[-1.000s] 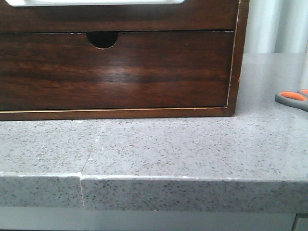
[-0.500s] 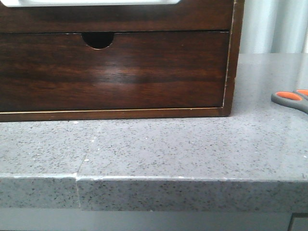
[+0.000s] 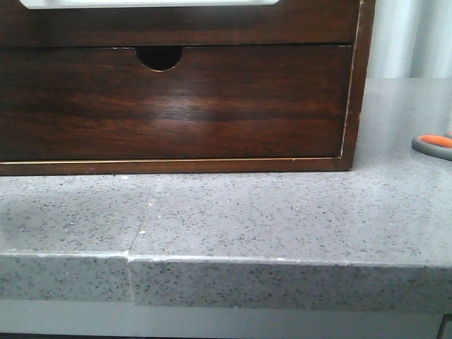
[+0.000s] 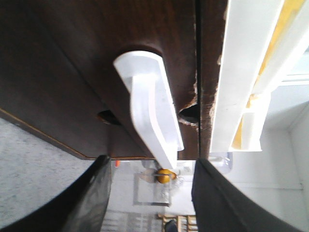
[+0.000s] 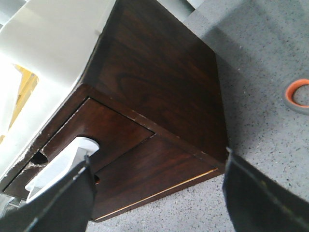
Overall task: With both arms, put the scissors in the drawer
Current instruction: 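Hook the left gripper on the white handle and pull the drawer open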
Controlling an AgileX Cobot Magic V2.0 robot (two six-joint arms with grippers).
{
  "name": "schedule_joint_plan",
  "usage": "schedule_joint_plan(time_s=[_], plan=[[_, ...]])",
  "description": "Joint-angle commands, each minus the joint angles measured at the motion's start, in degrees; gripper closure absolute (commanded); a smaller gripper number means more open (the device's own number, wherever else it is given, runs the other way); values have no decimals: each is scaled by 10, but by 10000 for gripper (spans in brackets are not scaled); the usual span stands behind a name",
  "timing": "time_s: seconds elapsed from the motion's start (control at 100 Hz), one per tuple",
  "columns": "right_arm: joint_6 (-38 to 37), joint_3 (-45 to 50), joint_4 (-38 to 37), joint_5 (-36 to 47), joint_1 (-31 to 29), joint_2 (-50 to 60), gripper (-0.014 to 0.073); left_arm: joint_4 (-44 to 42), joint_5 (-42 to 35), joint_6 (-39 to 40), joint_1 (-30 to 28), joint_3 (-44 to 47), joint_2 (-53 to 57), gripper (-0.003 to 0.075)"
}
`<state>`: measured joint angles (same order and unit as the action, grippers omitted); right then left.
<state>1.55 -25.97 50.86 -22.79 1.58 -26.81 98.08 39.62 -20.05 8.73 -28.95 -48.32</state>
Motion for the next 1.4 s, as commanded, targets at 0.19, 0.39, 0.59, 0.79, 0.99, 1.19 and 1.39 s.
schedule_joint_plan(time_s=[0.19, 0.39, 0.59, 0.79, 0.99, 1.19, 1.39], plan=[[2, -19, 14, 26, -4, -7, 96, 83, -1, -32, 71, -91, -107, 365], [2, -19, 10, -2, -4, -7, 96, 83, 0, -39, 75, -120, -160, 365], [2, -19, 8, -6, -4, -7, 96, 82, 9, -42, 76, -120, -180, 479], [2, -19, 2, -7, -4, -7, 96, 72, 10, -56, 77, -120, -180, 739], [2, -19, 0, -12, -4, -7, 96, 53, 14, -56, 79, -117, -174, 740], [2, -19, 0, -24, -4, -7, 96, 52, -12, -55, 106, -90, -128, 740], [2, -19, 0, -24, -4, -7, 96, 59, -56, -50, 153, -48, -63, 740]])
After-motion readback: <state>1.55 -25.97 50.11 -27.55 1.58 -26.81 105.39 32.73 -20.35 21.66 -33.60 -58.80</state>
